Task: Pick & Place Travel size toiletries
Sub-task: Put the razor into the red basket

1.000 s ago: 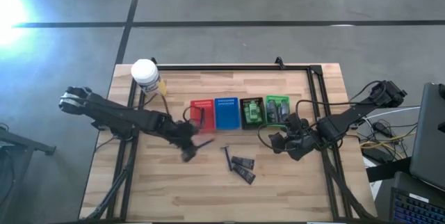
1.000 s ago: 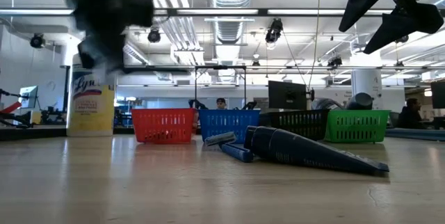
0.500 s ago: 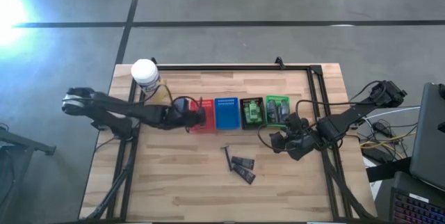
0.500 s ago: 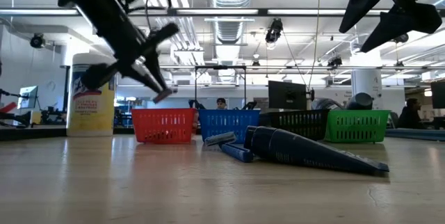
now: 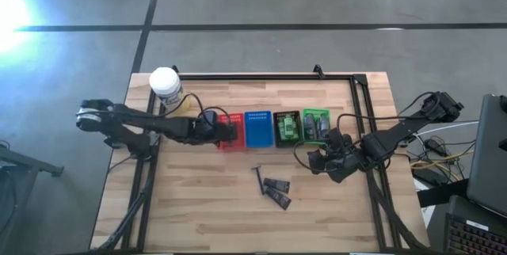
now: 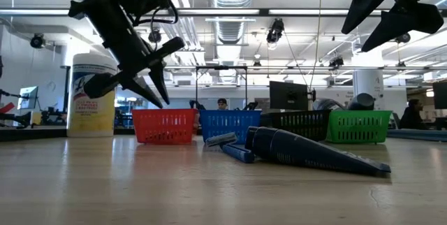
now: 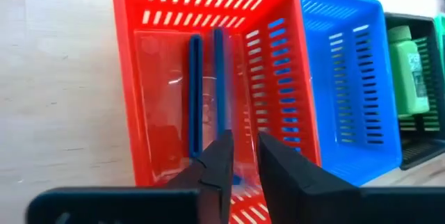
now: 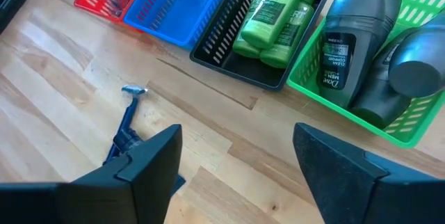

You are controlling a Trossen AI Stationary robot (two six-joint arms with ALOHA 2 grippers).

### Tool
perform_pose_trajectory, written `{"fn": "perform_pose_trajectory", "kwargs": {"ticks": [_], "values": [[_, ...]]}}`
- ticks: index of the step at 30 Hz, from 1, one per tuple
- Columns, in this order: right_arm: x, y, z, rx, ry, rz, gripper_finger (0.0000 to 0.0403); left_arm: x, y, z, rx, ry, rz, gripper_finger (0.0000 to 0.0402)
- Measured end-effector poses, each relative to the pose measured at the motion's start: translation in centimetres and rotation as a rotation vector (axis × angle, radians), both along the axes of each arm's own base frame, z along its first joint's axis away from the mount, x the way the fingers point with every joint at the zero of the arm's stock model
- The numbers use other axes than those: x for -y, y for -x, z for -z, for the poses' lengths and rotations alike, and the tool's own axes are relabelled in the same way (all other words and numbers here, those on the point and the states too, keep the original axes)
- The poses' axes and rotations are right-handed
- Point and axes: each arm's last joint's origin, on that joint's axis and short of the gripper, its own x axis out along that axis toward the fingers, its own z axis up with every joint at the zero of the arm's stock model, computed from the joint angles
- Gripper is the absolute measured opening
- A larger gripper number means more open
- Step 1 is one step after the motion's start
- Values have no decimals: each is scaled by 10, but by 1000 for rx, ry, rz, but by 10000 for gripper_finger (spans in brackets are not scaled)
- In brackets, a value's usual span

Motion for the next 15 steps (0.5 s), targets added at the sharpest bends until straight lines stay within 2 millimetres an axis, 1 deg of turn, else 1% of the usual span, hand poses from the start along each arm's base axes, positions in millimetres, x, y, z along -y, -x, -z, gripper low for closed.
{"fn": "perform_pose_trajectory", "kwargs": {"ticks": [6,8,9,10,12,15], "values": [[0,0,0,0,0,0,265,0,-3,-4,9,1,8,70],[0,0,0,0,0,0,267,2,-7,-10,21,-21,61,70],[0,0,0,-1,1,0,269,6,-11,-15,40,-54,122,71],[0,0,0,-2,1,-3,273,10,-16,-22,67,-104,213,71],[0,0,0,-10,2,-15,280,24,-27,-38,126,-262,508,71],[0,0,0,-21,5,-33,293,57,-38,-59,215,-570,993,71]]}}
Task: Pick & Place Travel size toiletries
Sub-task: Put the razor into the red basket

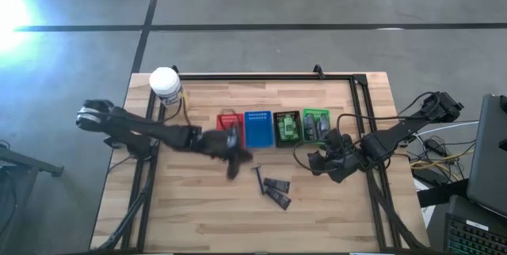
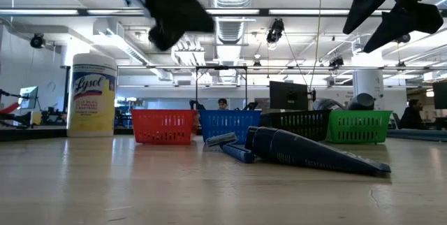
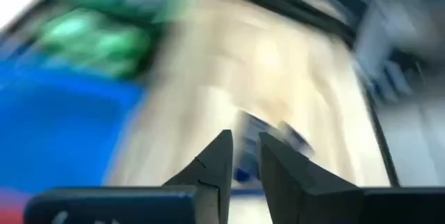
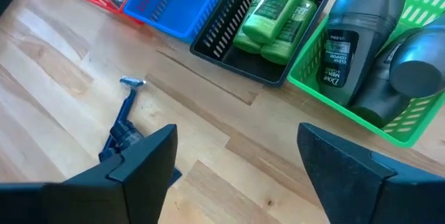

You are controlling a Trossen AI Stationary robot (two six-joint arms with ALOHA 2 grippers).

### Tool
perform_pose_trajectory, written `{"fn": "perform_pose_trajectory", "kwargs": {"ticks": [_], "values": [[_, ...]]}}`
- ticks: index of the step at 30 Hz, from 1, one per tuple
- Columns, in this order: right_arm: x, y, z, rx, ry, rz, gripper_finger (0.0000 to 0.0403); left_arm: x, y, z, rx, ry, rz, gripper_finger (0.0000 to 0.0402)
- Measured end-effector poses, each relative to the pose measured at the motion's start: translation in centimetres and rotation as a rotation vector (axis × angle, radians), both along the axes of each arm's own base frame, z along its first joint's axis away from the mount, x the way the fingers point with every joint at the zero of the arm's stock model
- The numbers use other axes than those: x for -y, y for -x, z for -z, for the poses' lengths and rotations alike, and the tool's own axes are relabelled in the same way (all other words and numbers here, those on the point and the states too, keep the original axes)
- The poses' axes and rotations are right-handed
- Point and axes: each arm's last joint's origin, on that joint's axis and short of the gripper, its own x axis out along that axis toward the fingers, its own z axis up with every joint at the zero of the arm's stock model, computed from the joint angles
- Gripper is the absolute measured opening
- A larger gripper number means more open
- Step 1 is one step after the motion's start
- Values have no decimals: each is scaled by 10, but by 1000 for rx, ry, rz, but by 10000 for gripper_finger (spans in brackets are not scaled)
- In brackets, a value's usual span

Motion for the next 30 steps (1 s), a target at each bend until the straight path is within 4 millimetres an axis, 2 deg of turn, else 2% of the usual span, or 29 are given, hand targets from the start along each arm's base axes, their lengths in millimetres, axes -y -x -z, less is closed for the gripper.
{"fn": "perform_pose_trajectory", "kwargs": {"ticks": [1,3,7,16,19,22,30], "values": [[0,0,0,-3,-3,-4,297,11,-1,-5,14,-92,103,71],[0,0,0,-12,-12,-12,305,26,-5,-11,1,-206,177,71],[-1,1,1,-26,-37,-18,321,31,-23,-6,-153,-384,222,82],[-2,2,2,-72,-98,-39,345,46,-90,23,-400,-795,634,184],[-3,3,3,-81,-117,-45,349,52,-103,31,-441,-873,829,209],[-3,3,3,-82,-122,-43,349,54,-111,42,-501,-936,956,216],[-3,3,3,-81,-124,-40,329,46,-124,72,-590,-962,1046,209]]}}
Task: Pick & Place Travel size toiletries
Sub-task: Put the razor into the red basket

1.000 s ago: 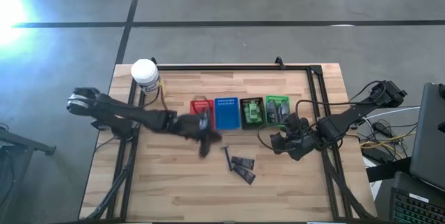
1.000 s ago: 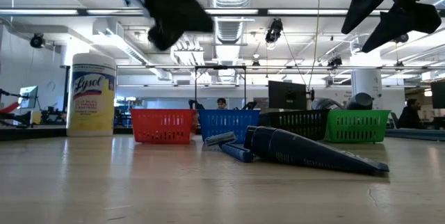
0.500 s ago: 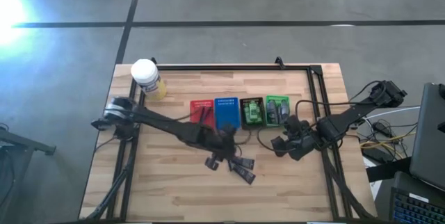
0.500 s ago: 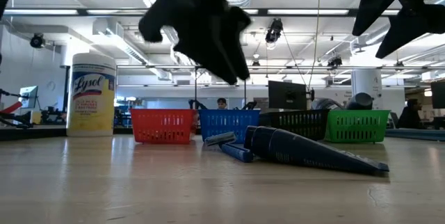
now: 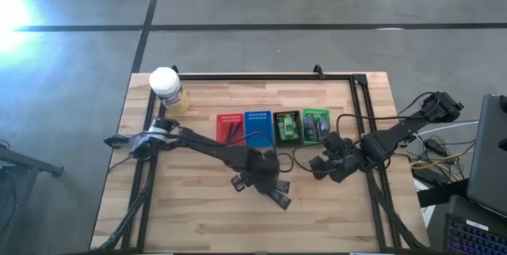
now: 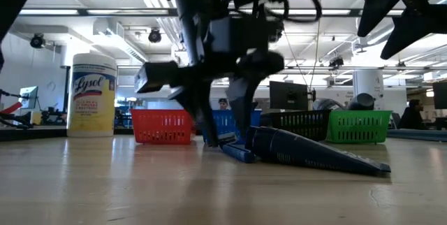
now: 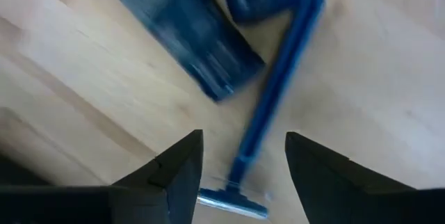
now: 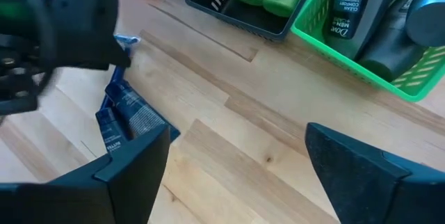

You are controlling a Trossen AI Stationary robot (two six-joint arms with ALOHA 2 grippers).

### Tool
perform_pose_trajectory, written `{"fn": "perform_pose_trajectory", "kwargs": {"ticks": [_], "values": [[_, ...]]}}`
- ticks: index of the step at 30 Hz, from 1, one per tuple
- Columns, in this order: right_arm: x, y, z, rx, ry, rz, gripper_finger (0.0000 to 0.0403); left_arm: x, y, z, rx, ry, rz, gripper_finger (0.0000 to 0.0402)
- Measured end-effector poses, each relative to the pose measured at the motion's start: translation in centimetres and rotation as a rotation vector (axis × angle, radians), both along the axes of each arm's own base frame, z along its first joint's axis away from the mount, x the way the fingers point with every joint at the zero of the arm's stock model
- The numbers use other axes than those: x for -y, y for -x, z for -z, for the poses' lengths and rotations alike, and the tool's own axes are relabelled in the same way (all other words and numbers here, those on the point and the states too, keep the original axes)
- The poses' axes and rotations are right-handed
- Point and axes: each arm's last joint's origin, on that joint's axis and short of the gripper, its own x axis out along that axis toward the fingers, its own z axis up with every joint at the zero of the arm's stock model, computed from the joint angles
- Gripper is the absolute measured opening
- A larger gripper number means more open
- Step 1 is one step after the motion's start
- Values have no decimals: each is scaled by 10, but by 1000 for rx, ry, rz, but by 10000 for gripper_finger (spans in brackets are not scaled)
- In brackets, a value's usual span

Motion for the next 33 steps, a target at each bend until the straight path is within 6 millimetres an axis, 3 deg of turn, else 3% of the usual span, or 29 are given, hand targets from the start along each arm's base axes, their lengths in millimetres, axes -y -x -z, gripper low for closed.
{"fn": "perform_pose_trajectory", "kwargs": {"ticks": [7,20,25,28,33], "values": [[0,0,0,0,0,0,313,-13,6,12,-121,17,-22,166],[0,0,0,-2,7,-9,290,-13,9,15,-141,70,-185,25],[0,0,0,-2,7,-9,286,-13,17,12,-196,94,-353,21],[0,0,0,-2,7,-9,292,-9,28,-3,-220,139,-469,20],[0,0,0,-1,10,-12,307,-5,50,-56,-133,330,-781,6]]}}
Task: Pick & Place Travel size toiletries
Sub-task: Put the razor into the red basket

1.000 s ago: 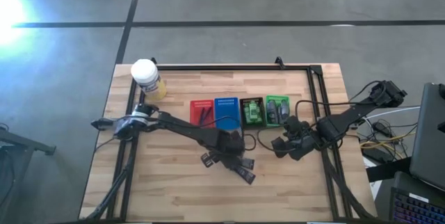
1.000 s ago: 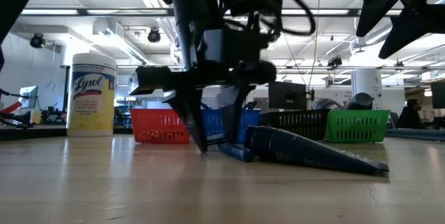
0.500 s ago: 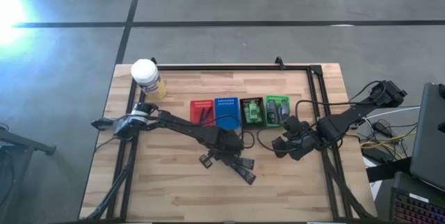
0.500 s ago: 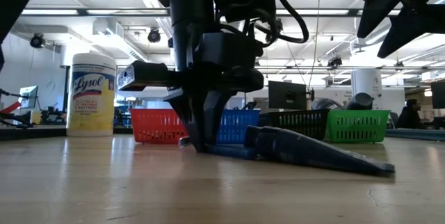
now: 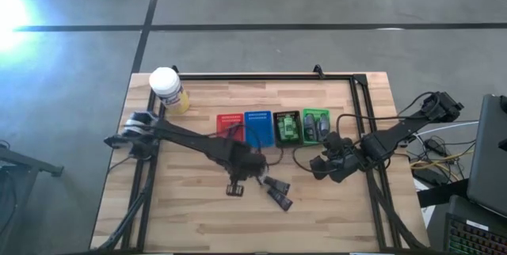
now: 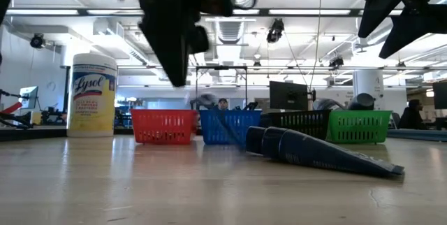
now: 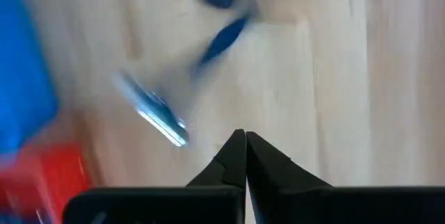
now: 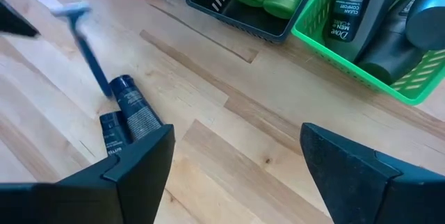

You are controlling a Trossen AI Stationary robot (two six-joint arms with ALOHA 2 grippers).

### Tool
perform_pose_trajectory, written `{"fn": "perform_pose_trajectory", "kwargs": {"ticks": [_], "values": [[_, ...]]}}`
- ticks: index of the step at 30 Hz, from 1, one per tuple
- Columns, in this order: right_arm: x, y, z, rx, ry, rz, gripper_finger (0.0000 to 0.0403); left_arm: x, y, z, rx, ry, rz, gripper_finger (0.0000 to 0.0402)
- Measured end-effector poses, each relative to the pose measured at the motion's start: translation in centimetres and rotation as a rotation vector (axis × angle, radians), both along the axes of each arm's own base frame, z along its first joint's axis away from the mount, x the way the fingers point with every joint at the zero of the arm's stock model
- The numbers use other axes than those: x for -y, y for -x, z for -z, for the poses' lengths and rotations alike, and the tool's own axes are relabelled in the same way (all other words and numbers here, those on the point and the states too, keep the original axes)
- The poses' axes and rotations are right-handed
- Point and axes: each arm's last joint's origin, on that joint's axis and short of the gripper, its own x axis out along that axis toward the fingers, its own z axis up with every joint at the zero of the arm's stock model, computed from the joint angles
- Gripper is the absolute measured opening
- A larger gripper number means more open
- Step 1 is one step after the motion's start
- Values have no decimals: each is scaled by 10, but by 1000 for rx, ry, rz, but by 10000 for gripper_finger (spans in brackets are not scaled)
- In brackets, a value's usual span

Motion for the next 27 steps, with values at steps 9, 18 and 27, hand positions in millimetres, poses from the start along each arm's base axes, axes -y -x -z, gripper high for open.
{"fn": "perform_pose_trajectory", "kwargs": {"ticks": [9,18,27], "values": [[1,0,-1,17,41,8,326,-22,51,-35,235,109,-409,3],[1,0,-1,17,48,7,340,-22,16,8,299,83,-465,132],[1,0,0,26,24,41,333,-35,-37,45,176,-153,-395,274]]}}
